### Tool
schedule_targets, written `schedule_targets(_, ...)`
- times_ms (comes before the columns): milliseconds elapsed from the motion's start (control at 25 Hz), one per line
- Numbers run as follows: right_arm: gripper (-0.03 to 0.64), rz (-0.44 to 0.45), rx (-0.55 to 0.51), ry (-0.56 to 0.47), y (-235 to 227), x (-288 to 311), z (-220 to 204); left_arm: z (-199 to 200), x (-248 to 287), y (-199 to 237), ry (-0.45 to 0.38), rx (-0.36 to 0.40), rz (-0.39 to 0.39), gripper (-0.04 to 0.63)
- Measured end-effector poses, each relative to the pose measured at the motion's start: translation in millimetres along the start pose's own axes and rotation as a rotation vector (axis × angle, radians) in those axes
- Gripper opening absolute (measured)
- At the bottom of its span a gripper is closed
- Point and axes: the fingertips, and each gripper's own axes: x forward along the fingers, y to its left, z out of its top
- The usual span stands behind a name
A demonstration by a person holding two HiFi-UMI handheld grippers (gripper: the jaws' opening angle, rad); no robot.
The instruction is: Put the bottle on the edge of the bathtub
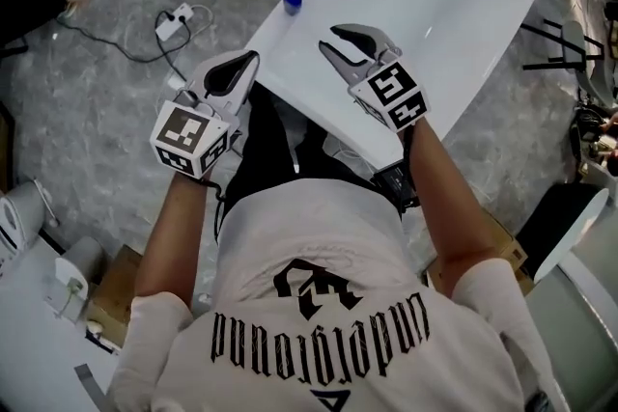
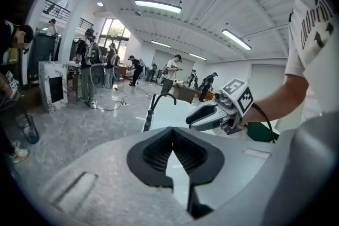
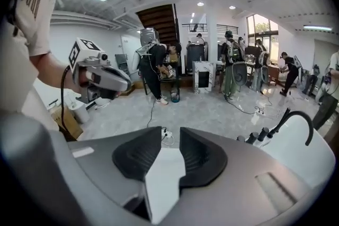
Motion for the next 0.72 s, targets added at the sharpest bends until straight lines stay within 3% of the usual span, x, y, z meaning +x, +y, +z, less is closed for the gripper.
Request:
schedule_targets(240,0.054,0.038,-0.084,-0.065,41,-61,32,11,-29,-43,-0.045,0.017,0.025,0.006)
schedule_targets(440,0.011,0.001,-0.182,-0.21,57,-121,77,53,-56,-79,-0.13,0.117,0.08,0.005)
schedule_targets(720,0.002,0.006,-0.183,-0.306,89,-195,102,83,-111,-129,-0.181,0.149,0.143,0.005)
